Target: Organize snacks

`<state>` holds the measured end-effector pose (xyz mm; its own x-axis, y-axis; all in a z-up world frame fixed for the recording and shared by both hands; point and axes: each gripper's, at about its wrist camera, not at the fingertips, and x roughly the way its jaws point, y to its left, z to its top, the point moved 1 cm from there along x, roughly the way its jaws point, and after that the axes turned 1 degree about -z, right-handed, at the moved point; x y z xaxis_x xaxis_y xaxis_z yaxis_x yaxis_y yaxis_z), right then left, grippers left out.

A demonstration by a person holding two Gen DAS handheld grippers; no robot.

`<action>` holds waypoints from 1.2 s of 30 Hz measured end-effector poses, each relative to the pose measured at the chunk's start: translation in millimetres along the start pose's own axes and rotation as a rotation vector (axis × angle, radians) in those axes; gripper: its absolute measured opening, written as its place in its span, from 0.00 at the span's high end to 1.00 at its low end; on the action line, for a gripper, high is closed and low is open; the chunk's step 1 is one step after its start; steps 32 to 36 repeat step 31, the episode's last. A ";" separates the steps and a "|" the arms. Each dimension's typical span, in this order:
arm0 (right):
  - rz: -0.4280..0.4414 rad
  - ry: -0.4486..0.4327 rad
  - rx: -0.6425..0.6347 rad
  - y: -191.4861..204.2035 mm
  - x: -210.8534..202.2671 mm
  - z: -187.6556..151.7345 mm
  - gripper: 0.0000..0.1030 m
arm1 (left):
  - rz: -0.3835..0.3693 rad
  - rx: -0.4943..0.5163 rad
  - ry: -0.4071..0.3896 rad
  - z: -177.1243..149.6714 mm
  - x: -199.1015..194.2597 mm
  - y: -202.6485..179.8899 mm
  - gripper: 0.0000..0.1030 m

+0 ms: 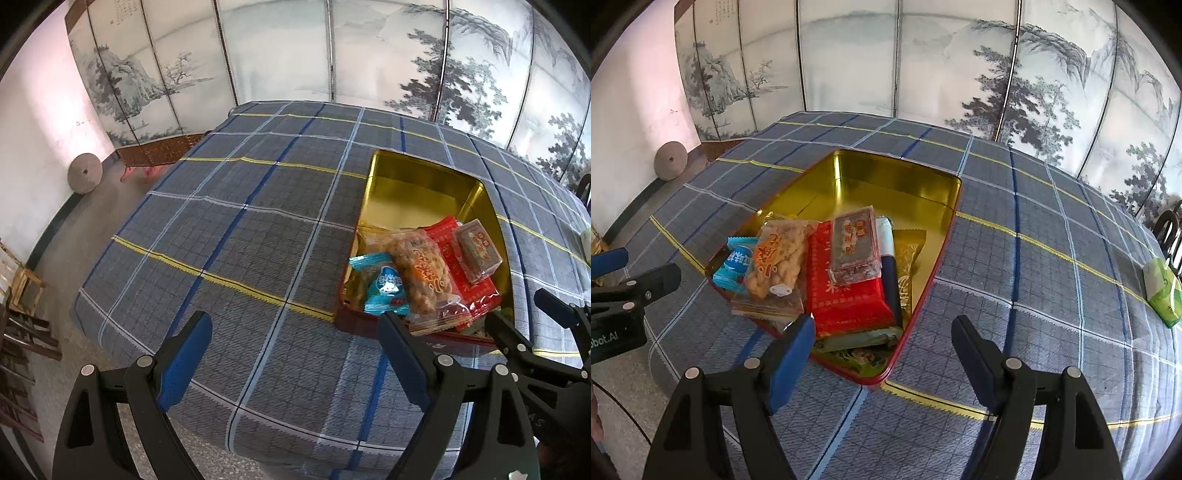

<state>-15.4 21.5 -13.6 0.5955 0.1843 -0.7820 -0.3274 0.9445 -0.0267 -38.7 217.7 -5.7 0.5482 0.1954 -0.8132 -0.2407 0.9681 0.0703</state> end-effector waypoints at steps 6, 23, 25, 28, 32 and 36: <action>0.010 0.013 0.000 -0.4 3.1 -0.3 0.24 | -0.003 0.012 0.000 0.7 -0.4 -5.7 0.13; 0.018 0.019 -0.006 0.7 4.3 -2.9 0.24 | -0.022 0.009 0.003 0.6 0.0 -10.2 0.13; 0.015 0.020 -0.007 0.8 4.2 -3.2 0.24 | -0.025 0.010 0.004 0.2 0.1 -10.5 0.13; 0.017 0.019 -0.005 1.2 5.1 -4.0 0.24 | -0.022 0.017 0.000 -0.3 0.0 -10.1 0.13; 0.018 0.022 -0.004 1.2 6.1 -4.6 0.24 | -0.028 0.016 0.003 -0.6 0.0 -9.9 0.13; 0.018 0.022 -0.004 1.2 6.1 -4.6 0.24 | -0.028 0.016 0.003 -0.6 0.0 -9.9 0.13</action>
